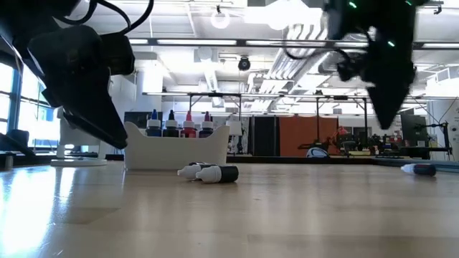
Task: Pick & Place food coloring
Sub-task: Put the small red food coloring bottle into the white bin
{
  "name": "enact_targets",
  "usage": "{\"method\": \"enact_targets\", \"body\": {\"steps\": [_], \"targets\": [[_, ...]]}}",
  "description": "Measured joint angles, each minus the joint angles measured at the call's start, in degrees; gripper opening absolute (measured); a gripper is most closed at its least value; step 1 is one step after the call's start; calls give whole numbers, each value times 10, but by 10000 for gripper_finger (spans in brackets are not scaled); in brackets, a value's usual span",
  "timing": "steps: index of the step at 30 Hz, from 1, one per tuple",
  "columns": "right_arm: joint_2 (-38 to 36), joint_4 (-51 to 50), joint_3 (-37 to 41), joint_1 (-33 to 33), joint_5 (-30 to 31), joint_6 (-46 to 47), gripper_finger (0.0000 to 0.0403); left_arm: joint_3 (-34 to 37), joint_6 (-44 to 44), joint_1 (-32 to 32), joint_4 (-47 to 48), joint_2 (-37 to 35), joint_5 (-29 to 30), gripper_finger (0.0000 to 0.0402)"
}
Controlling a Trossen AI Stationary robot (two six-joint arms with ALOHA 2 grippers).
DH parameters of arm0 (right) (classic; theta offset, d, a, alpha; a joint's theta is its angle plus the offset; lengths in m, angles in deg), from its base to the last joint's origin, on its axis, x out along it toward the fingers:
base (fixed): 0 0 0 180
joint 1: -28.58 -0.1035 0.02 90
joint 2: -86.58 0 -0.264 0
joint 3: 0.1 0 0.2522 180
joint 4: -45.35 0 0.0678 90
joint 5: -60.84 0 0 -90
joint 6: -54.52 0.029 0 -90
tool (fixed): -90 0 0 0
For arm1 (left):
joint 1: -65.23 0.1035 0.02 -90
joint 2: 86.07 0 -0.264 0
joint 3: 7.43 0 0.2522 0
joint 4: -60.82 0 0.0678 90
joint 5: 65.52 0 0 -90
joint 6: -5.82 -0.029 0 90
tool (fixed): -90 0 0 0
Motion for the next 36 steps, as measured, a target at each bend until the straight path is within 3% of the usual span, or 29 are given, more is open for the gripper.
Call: {"method": "enact_targets", "body": {"steps": [5,10,36], "targets": [[-88,70,141,56,-11,28,124,0,10,0,0,0,-10,168],[-109,139,217,97,-55,26,124,0,10,0,-5,0,-7,168],[-106,147,242,55,-83,19,124,0,5,0,-31,0,-4,168]]}}
